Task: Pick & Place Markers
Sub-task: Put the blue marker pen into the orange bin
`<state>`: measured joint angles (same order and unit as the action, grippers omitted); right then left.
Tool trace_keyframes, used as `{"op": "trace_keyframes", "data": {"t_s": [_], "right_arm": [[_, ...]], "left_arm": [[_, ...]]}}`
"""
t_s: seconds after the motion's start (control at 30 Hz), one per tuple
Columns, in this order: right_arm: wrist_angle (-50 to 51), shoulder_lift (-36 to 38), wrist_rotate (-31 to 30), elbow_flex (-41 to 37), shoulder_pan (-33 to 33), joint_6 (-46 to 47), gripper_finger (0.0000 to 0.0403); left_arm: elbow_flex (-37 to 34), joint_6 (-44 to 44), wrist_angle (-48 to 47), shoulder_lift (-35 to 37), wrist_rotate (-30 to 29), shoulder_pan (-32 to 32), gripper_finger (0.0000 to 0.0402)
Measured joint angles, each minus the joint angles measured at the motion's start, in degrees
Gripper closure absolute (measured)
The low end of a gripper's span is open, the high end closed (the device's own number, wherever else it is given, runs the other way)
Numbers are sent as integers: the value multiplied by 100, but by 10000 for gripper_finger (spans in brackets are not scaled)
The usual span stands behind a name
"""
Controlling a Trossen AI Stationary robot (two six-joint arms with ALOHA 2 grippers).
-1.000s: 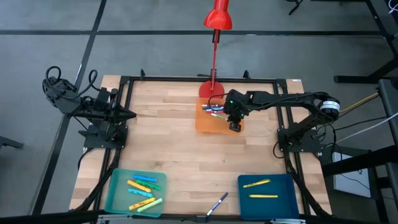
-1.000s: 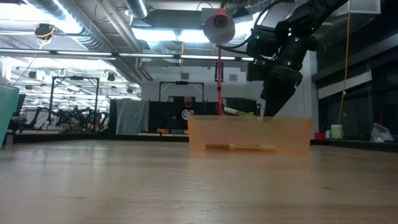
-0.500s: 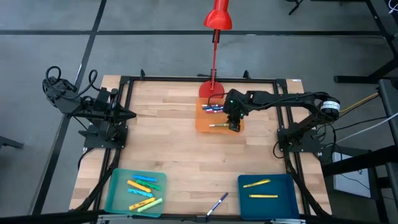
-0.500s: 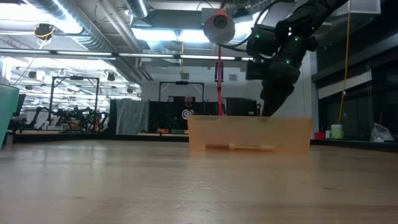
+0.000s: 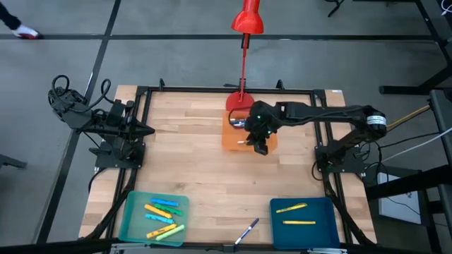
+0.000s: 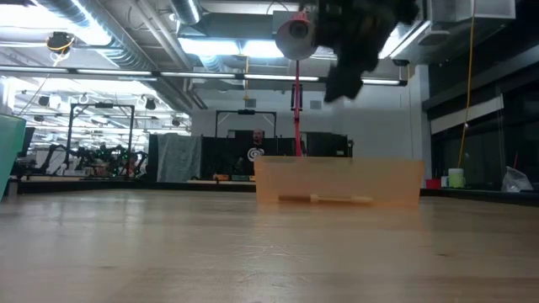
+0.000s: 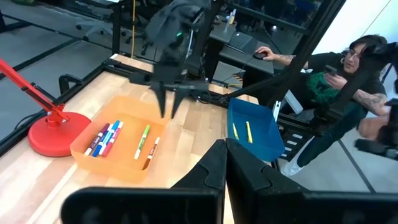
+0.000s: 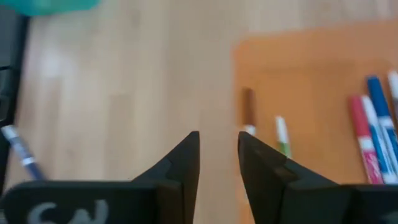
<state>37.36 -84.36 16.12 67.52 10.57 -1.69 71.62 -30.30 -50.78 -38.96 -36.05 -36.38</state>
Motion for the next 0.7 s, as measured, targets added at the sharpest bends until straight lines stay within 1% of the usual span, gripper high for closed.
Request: {"op": "trace_keyframes", "data": {"t_s": [0.23, 0.4, 0.53, 0.7], "right_arm": [[803, 2, 3, 993, -971, 3, 312], [963, 2, -5, 1531, -1679, 72, 318], [938, 2, -259, 1843, -2202, 278, 320], [905, 2, -616, 2088, -2846, 321, 321]], "left_arm": [[0, 3, 0, -7, 10, -2, 399], [1, 92, 0, -5, 10, -2, 400], [2, 105, -2, -5, 13, 0, 400], [2, 107, -5, -9, 67, -1, 399]]}}
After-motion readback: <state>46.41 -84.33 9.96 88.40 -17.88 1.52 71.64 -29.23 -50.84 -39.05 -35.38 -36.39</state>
